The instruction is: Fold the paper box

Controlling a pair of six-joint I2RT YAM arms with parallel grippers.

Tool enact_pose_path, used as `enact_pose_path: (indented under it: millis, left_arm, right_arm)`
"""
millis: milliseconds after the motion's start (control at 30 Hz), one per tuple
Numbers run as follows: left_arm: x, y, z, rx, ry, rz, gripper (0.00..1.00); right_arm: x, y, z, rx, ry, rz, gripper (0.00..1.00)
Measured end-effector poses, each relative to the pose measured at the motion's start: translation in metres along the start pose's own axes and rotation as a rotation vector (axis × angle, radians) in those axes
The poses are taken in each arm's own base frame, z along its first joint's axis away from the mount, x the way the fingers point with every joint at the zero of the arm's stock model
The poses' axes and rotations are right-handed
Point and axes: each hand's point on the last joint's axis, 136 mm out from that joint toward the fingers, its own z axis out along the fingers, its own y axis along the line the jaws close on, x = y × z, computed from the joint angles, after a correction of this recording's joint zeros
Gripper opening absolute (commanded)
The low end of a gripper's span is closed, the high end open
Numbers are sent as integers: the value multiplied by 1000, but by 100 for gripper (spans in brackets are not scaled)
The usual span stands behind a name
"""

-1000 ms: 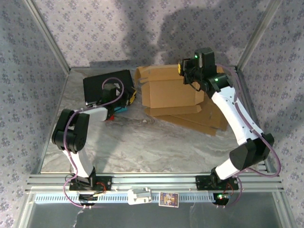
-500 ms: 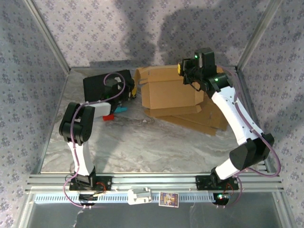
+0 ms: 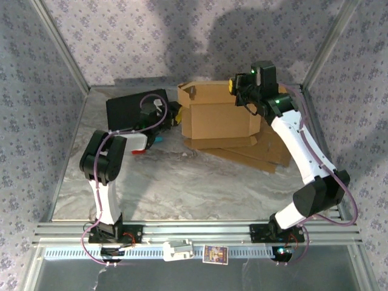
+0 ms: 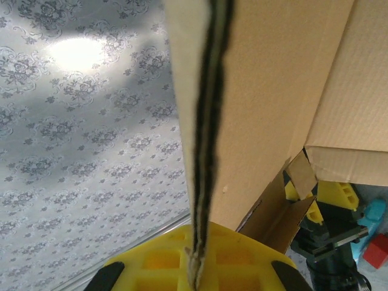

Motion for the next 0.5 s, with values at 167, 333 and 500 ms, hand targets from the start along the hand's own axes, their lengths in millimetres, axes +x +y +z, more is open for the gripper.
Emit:
enact_pose_path:
  millis: [167, 333, 500]
  left_arm:
    - [4, 5, 2, 3, 9, -13, 49]
    - [8, 10, 6, 1, 27, -14, 52]
    - [15, 14, 6, -10, 54, -19, 53]
  right_arm:
    - [1, -1, 1, -1, 5, 6, 0]
    - [1, -3, 3, 5, 6, 10, 0]
    - [0, -4, 4, 5, 5, 18, 0]
